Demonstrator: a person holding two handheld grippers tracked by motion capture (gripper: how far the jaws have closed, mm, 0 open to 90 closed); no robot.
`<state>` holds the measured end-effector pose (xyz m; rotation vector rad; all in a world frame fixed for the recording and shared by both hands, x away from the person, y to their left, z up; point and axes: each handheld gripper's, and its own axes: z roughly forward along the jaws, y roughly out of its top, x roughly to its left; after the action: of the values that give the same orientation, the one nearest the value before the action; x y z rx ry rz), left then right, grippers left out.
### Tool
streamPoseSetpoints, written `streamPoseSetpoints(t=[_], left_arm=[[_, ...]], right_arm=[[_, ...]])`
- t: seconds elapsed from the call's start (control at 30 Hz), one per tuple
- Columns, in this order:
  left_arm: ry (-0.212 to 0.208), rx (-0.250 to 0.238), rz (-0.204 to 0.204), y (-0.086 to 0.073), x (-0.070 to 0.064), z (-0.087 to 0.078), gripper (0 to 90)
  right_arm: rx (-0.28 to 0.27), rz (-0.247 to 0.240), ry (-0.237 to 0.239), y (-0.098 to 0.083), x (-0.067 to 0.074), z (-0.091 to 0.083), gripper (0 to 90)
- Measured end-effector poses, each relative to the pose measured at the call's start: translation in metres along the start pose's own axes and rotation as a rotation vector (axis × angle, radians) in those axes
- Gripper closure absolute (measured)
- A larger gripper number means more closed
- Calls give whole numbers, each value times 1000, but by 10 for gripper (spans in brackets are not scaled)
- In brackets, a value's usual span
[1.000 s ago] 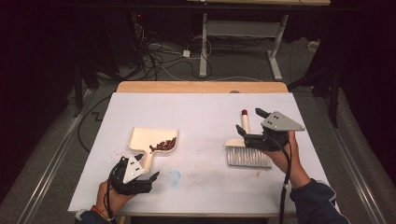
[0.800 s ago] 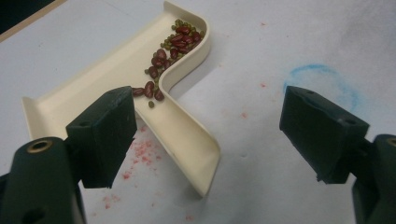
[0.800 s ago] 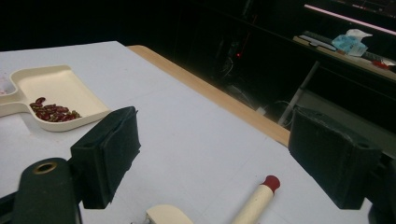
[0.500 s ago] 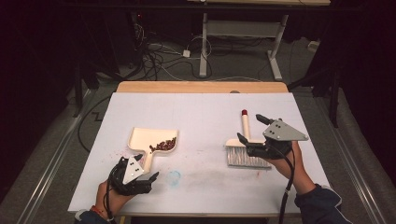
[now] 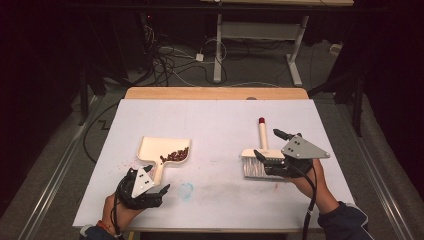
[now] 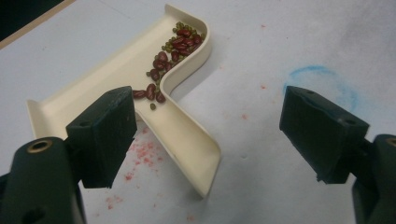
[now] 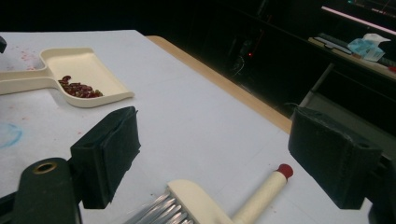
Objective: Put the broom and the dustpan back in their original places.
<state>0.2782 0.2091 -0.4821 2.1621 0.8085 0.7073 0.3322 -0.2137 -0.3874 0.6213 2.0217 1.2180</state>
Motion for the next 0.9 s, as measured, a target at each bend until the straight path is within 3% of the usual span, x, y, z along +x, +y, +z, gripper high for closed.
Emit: streamPoseSetpoints(t=[0.43,0.9], left_arm=[[2,1,6,0,-1,0,185],[-6,4,11,1,-3,1,184]], right_arm=[[1,13,9,-14,2,-10,167],[5,-16,-4,-31,4,-21,167]])
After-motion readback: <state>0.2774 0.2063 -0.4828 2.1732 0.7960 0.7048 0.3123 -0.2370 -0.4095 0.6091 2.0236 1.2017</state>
